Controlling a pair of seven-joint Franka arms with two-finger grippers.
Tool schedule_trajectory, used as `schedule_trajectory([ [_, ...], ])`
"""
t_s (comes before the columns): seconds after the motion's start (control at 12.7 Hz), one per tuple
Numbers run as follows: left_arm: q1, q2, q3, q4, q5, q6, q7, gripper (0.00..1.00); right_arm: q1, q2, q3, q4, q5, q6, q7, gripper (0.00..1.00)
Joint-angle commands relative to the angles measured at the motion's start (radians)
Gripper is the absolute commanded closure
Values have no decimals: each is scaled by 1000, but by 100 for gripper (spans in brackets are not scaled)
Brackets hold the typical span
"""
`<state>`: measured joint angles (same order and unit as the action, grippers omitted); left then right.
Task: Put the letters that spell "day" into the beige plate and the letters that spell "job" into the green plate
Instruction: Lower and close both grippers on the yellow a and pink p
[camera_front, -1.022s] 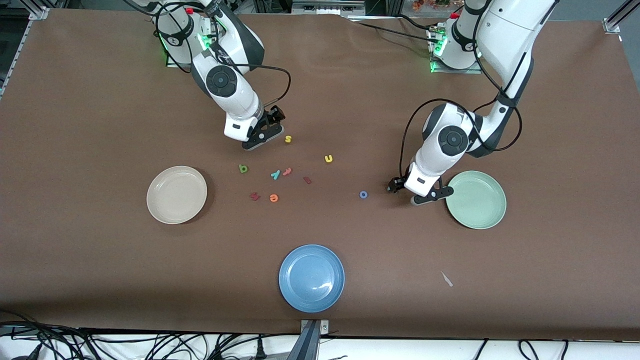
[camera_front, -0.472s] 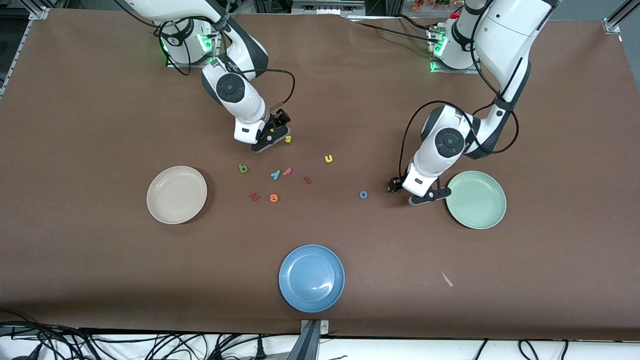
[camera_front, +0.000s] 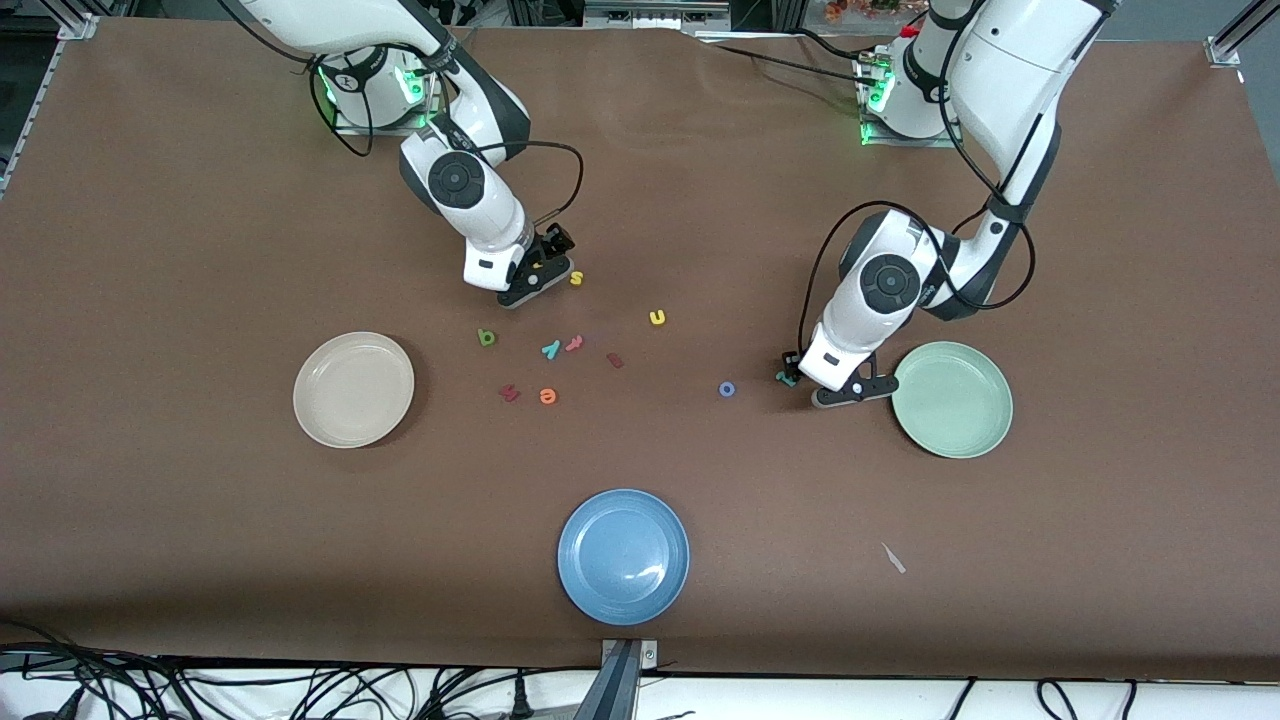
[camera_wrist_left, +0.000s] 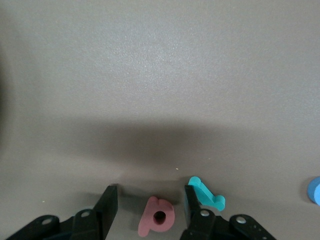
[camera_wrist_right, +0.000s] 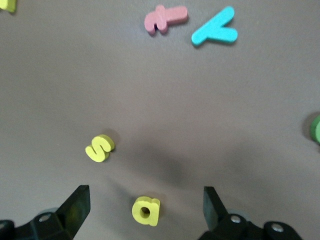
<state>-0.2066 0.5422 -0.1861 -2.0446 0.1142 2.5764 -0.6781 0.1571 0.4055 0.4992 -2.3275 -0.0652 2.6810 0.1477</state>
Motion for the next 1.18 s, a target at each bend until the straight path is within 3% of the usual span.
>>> schedule_trajectory([
  [0.0, -8, -5, 7, 0, 28, -22, -6, 40, -1, 7, -7, -50, -25, 66, -2, 0],
  [0.63, -23, -8, -6, 1, 28, -47, -12, 37, 29, 4, -8, -69, -25, 66, 18, 1],
  [0.87, -25, -7, -6, 3, 28, -47, -12, 37, 38, 1, -8, -76, -27, 66, 18, 8],
  [1.1, -25, -5, -4, 4, 28, -47, -11, 44, 38, 1, -10, -76, -37, 66, 18, 16],
])
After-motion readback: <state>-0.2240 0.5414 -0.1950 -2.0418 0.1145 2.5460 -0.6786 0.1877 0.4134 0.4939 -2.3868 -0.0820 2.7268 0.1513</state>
